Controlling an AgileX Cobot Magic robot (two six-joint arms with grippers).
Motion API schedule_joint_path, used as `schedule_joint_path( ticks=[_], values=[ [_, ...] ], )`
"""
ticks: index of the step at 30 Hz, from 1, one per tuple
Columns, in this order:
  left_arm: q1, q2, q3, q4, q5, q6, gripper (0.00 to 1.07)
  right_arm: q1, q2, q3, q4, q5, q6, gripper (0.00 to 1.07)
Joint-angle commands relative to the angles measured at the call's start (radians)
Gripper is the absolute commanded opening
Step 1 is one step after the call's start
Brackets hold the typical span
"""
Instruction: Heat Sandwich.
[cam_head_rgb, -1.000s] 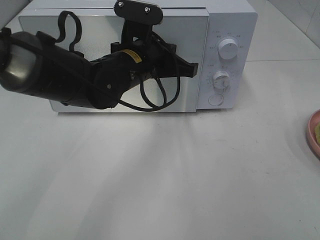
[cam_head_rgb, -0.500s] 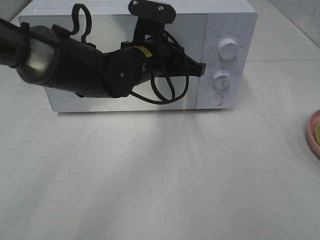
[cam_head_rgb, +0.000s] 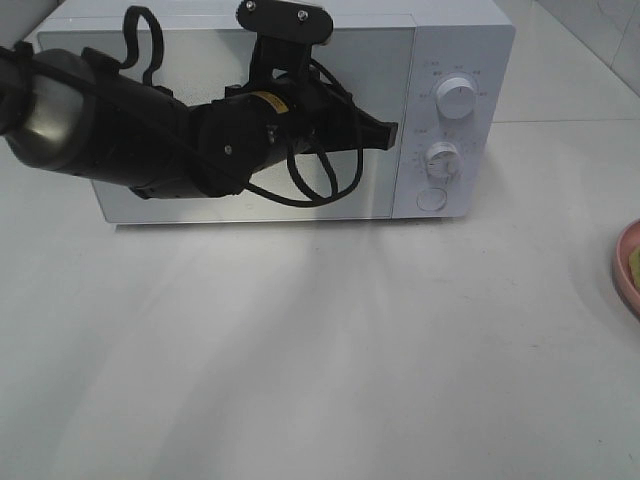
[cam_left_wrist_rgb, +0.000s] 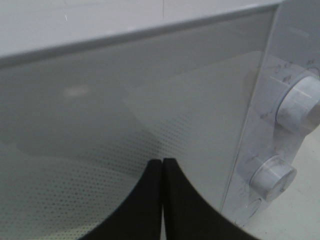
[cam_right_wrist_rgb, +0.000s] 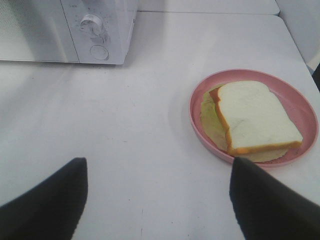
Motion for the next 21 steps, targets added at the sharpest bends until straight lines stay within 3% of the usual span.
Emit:
schedule_joint_path(
  ticks=[1,9,15,18,20,21],
  values=[
    [-0.015,-0.044,0.026,-0.022,-0.025,-0.004,0.00,-0.007,-0.027,0.003,-0.004,-0.003,-0.004,0.76],
    [-0.058,-0.135,0.165,-0.028,-0.010,-0.004,0.00,-0.007,-0.027,0.003,-0.004,-0.003,-0.004,0.76],
    [-0.068,-0.229,0.265,-0.036,0.097,-0.004,0.03,-0.007,-0.027,0.003,-0.004,-0.003,-0.004,0.76],
    [-0.067,-0.279,0.319,-0.043,0.171,-0.004,0.17,-0.007,-0.027,0.003,-0.004,-0.003,-0.004,0.76],
    [-0.067,-0.315,0.342,-0.043,0.238,-0.006,0.40,-0.007,-0.027,0.003,-0.004,-0.003,-0.004,0.76],
    [-0.067,-0.315,0.342,-0.043,0.238,-0.006,0.40,-0.007,-0.027,0.003,-0.004,-0.003,-0.004,0.76]
  ],
)
